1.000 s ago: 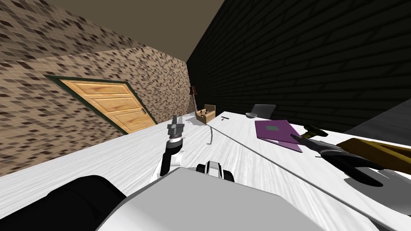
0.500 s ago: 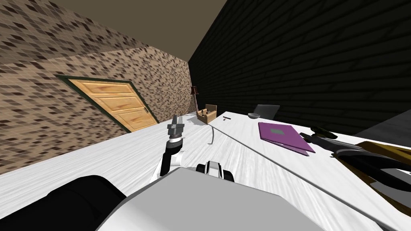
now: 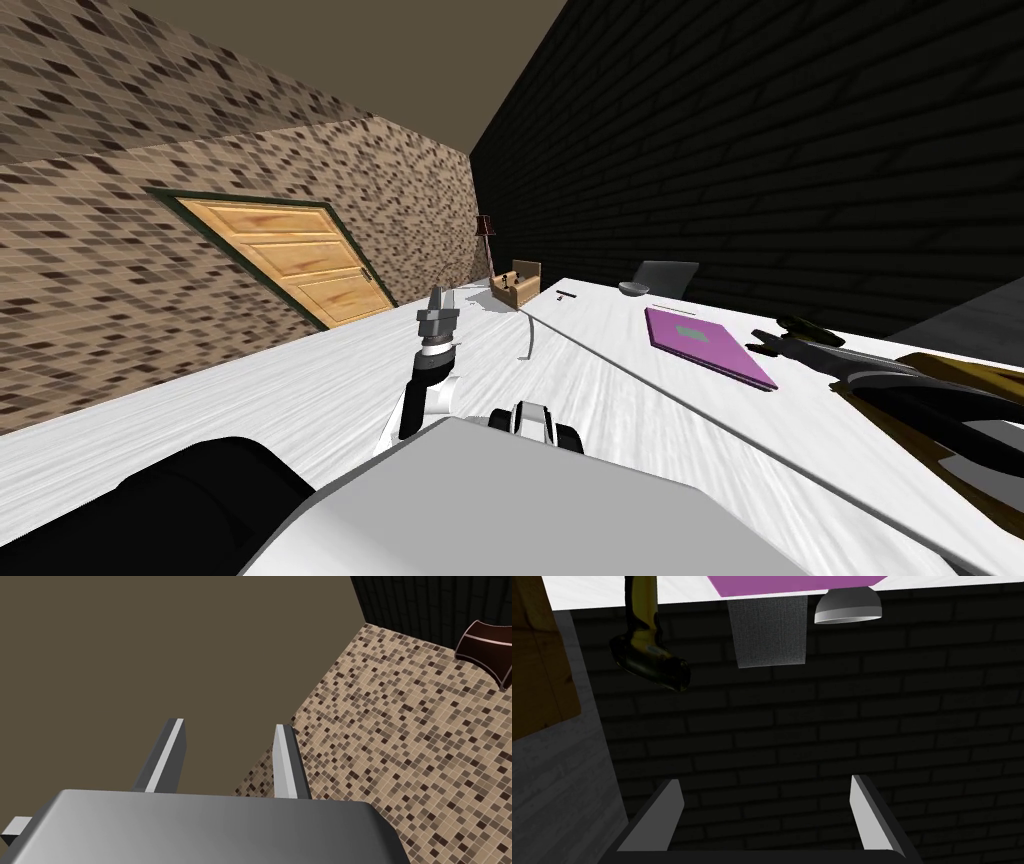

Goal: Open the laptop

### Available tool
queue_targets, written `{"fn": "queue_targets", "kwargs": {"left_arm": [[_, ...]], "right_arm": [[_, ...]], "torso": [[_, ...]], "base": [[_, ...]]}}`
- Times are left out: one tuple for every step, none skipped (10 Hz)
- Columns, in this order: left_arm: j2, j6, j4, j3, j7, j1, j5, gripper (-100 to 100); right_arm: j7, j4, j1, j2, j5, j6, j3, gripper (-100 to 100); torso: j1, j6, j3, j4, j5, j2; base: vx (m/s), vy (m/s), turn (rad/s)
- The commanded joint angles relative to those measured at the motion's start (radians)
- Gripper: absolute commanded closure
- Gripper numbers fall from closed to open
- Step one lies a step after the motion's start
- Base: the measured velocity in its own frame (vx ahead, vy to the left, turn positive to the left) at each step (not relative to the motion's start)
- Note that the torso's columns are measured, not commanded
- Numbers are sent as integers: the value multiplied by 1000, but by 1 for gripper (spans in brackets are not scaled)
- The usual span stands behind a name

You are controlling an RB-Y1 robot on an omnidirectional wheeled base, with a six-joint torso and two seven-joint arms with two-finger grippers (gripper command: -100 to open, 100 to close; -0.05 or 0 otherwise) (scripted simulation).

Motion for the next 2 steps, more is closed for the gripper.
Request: {"fn": "queue_targets", "kwargs": {"left_arm": [[0, 0, 0, 0, 0, 0, 0, 0], [0, 0, 0, 0, 0, 0, 0, 0]], "right_arm": [[0, 0, 0, 0, 0, 0, 0, 0], [0, 0, 0, 0, 0, 0, 0, 0]], "torso": [[0, 0, 0, 0, 0, 0], [0, 0, 0, 0, 0, 0]], "base": [[0, 0, 0], [0, 0, 0]]}}
